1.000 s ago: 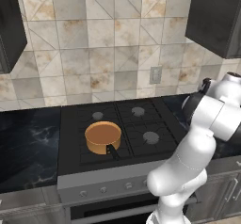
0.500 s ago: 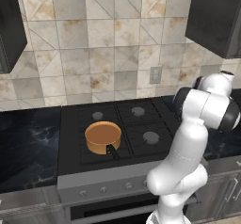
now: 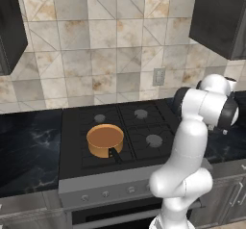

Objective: Pick up the sugar cube(s) and place them in the saucepan with hot chocolate.

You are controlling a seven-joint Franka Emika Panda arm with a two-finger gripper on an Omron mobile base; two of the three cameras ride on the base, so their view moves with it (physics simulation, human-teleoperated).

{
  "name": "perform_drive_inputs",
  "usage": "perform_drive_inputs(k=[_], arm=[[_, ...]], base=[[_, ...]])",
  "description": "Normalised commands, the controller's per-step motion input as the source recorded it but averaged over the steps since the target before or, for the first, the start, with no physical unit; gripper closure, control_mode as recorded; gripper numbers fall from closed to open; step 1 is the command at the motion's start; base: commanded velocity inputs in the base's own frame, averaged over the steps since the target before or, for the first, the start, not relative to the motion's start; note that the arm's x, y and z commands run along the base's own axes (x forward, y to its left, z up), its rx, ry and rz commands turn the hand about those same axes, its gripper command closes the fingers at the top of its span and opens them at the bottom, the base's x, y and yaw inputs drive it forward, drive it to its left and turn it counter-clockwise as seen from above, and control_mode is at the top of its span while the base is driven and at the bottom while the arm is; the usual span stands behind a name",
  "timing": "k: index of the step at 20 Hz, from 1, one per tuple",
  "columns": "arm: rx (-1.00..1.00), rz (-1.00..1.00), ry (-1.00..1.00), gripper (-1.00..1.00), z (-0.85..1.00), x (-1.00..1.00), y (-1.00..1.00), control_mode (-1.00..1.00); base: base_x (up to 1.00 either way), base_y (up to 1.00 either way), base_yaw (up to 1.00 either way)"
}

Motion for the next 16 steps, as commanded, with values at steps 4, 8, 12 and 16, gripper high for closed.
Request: perform_drive_inputs(k=[4,8,12,16], arm=[[0.00,0.03,0.01,-1.00,-0.01,0.28,-0.10,-1.00],[0.00,0.04,0.00,-1.00,-0.01,0.40,-0.17,-1.00],[0.00,0.04,0.00,-1.00,-0.02,0.14,-0.18,-1.00],[0.00,0.02,0.00,-1.00,-0.04,0.00,-0.11,-1.00]], base=[[0.00,0.00,0.00],[0.00,0.00,0.00],[0.00,0.00,0.00],[0.00,0.00,0.00]])
